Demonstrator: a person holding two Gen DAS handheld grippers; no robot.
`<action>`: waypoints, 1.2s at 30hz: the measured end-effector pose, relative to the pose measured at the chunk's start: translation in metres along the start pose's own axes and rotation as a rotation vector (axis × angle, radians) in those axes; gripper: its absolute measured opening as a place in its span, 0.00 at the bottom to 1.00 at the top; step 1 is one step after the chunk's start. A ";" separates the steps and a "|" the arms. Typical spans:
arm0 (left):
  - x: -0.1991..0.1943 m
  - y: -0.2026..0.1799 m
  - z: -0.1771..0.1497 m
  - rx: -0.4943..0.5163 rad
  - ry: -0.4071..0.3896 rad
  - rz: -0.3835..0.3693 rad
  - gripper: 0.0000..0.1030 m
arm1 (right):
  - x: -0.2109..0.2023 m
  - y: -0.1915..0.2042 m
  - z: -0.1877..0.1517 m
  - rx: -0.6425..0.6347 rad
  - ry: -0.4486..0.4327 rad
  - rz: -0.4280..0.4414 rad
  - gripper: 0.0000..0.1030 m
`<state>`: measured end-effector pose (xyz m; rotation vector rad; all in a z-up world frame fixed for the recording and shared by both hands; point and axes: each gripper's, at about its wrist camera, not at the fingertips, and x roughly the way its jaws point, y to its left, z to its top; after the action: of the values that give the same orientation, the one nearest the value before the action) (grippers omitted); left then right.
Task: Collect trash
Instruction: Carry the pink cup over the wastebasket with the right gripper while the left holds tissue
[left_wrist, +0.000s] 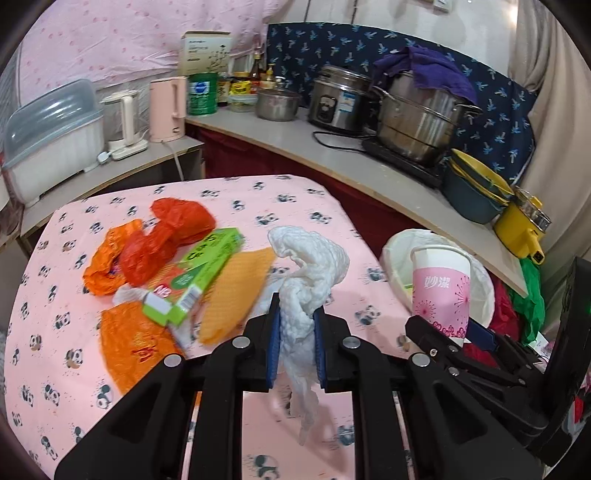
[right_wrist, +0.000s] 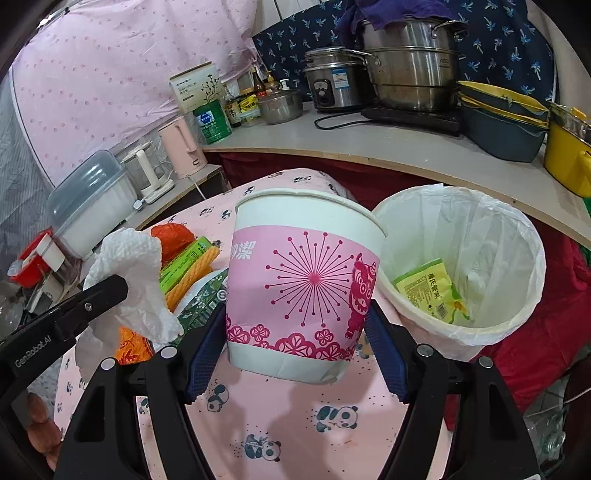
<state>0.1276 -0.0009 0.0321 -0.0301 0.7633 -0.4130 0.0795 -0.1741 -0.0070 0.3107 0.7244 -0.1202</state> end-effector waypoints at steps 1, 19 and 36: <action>0.002 -0.009 0.002 0.012 0.000 -0.010 0.15 | -0.002 -0.004 0.001 0.004 -0.005 -0.002 0.68; 0.057 -0.138 0.029 0.172 0.046 -0.184 0.15 | -0.029 -0.119 0.034 0.147 -0.108 -0.141 0.68; 0.133 -0.202 0.036 0.256 0.149 -0.274 0.28 | -0.012 -0.188 0.045 0.249 -0.111 -0.232 0.69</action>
<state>0.1670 -0.2404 0.0052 0.1383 0.8506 -0.7782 0.0584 -0.3669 -0.0120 0.4534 0.6341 -0.4471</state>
